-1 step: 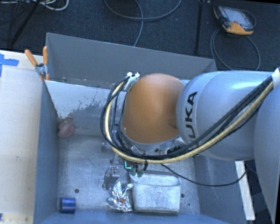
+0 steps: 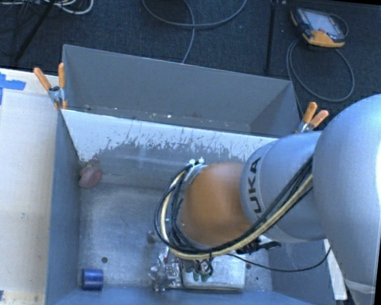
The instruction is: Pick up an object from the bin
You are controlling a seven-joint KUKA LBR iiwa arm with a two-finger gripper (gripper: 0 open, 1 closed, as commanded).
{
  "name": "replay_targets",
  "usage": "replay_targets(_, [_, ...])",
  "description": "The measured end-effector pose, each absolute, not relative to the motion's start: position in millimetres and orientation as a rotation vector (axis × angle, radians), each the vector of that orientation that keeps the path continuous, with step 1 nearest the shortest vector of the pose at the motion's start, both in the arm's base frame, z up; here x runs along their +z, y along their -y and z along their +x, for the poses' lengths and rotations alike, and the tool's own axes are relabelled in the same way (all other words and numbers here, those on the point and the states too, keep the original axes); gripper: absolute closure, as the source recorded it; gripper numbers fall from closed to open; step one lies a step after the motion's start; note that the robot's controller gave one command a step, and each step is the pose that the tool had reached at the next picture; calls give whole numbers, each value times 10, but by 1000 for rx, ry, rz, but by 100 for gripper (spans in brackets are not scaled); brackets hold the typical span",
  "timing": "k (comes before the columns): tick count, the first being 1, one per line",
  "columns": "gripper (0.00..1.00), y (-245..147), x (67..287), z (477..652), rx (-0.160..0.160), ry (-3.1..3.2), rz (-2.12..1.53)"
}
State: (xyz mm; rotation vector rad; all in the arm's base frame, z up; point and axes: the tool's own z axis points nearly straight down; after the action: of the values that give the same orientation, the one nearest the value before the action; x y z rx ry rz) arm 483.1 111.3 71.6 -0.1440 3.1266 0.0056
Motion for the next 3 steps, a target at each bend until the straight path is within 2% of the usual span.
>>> replay_targets(1, [100,-1117,722,4810,3,-3136,-145])
replay_targets(2, [100,-461,2342,4849,-3,-3090,-528])
replay_targets(3, [0,-472,2308,4835,2,-3098,-527])
